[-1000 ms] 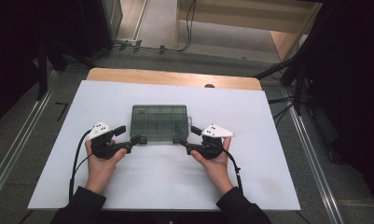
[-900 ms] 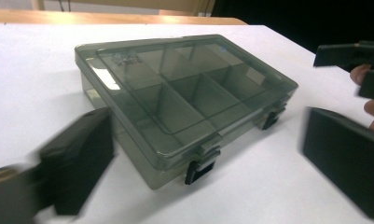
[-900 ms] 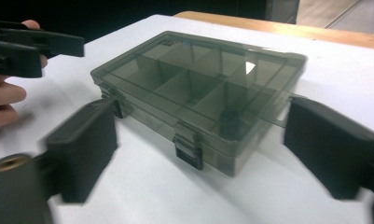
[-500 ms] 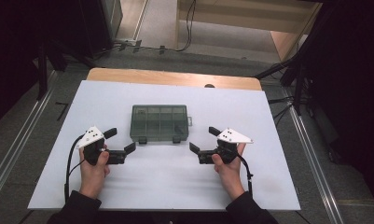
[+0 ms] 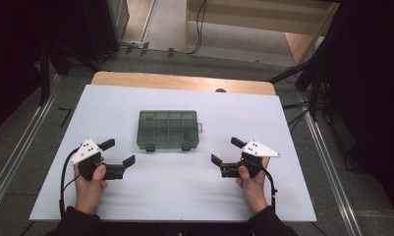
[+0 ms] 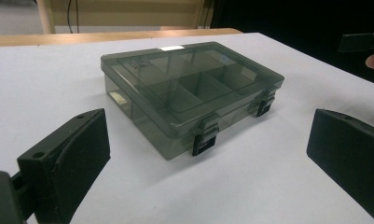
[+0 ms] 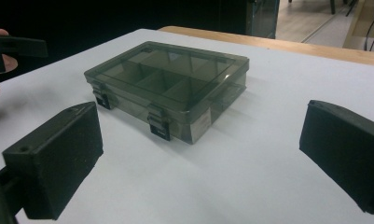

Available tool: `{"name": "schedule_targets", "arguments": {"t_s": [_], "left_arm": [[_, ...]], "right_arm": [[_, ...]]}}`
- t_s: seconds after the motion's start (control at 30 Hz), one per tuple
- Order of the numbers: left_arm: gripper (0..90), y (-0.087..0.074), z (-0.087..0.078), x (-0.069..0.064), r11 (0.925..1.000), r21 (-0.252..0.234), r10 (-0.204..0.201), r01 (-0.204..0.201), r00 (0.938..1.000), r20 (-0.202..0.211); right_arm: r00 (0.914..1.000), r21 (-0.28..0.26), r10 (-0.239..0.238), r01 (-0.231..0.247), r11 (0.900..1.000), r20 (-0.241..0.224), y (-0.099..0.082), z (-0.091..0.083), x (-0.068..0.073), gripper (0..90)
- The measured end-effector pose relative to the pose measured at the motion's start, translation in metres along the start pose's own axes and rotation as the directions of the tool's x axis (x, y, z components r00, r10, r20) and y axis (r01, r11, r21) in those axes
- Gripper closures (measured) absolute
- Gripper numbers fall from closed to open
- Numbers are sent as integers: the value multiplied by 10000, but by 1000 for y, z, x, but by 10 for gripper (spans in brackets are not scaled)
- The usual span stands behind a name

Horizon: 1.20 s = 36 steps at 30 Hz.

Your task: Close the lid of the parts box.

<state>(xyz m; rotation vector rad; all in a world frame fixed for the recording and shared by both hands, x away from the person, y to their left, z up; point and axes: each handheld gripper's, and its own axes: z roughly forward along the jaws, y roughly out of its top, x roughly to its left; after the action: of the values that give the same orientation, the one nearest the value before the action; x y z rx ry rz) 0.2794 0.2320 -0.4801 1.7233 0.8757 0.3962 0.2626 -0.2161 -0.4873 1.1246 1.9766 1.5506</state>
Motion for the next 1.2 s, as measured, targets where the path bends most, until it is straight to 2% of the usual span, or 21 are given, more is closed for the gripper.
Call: {"name": "schedule_targets", "arguments": {"t_s": [0.27,0.7,0.9,1.2], "left_arm": [[0,-6,-19,6,9999,-127,6,-8,9997,-224],[0,-14,-49,17,9989,-344,299,-325,9969,-727],[0,-17,-59,22,9987,-316,373,-396,9967,-715],[0,-24,-73,30,9986,-362,339,-374,9952,-921]], "right_arm": [[9996,-190,-126,131,9997,245,-5,-23,-8,0],[9970,-481,102,-65,9988,766,-13,-59,-23,0],[9929,-446,17,37,9990,1191,-21,-75,-32,0],[9850,-459,285,-209,9987,1700,-33,-99,-48,0]]}}
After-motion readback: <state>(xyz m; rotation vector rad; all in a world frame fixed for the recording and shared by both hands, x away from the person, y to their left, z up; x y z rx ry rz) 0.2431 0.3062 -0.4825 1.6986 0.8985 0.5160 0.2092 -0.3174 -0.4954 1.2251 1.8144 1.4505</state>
